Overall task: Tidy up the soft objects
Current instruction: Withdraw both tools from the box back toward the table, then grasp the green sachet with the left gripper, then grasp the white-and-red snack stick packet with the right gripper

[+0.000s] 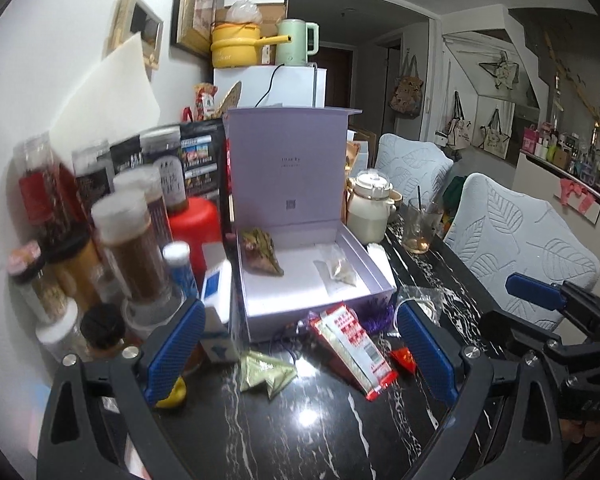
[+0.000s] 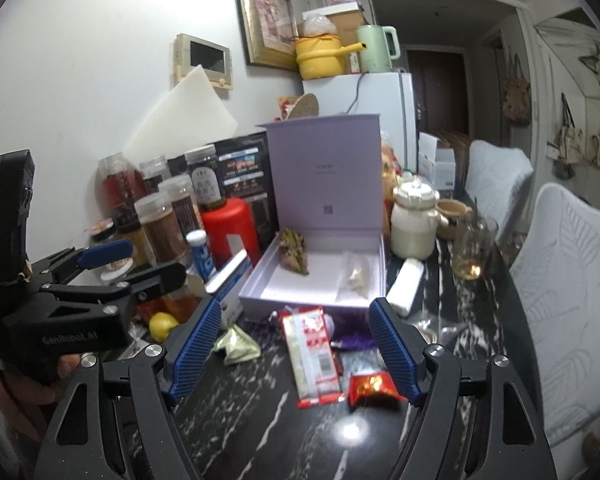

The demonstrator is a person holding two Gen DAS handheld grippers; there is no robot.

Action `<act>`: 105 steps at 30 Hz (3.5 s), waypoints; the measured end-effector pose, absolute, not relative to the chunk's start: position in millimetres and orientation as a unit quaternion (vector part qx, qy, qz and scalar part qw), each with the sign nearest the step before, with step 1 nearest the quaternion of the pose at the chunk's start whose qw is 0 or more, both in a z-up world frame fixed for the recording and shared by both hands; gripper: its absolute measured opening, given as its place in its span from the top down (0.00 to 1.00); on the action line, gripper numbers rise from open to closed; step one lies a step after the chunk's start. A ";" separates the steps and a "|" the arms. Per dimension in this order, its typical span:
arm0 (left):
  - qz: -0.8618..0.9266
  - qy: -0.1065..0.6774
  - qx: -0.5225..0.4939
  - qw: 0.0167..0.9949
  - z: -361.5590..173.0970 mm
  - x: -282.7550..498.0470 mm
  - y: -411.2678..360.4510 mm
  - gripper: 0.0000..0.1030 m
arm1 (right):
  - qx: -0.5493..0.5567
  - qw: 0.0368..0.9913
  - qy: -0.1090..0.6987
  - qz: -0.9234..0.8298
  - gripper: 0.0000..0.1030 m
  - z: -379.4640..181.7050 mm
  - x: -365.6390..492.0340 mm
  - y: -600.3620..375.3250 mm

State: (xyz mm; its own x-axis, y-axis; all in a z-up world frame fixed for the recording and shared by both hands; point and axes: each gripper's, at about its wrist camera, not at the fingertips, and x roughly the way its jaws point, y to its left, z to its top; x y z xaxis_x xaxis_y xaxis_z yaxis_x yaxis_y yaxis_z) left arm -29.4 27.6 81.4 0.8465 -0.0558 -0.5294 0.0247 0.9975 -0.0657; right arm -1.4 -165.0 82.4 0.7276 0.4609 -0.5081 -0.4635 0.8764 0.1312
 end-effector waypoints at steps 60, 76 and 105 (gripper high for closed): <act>-0.008 0.456 -0.008 0.890 -98.3 82.4 47.1 0.07 | 0.037 0.888 0.411 0.201 0.25 -63.9 72.6 -195.0; -0.060 0.452 0.001 0.890 -86.7 55.6 24.1 0.38 | 0.049 0.886 0.420 0.189 0.25 -66.7 68.8 -206.2; -0.064 0.444 -0.055 0.892 -82.9 21.4 27.6 0.38 | 0.030 0.892 0.414 0.177 0.18 -57.8 70.3 -189.6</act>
State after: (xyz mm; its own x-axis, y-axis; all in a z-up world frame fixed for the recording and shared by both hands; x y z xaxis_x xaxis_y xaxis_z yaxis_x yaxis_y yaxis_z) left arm 21.4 27.6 -82.9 0.5978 -0.1620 -0.7851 0.0648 0.9859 -0.1541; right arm 70.3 -189.6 -57.8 0.5941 0.3408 -0.7287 -0.2918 0.9354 0.1995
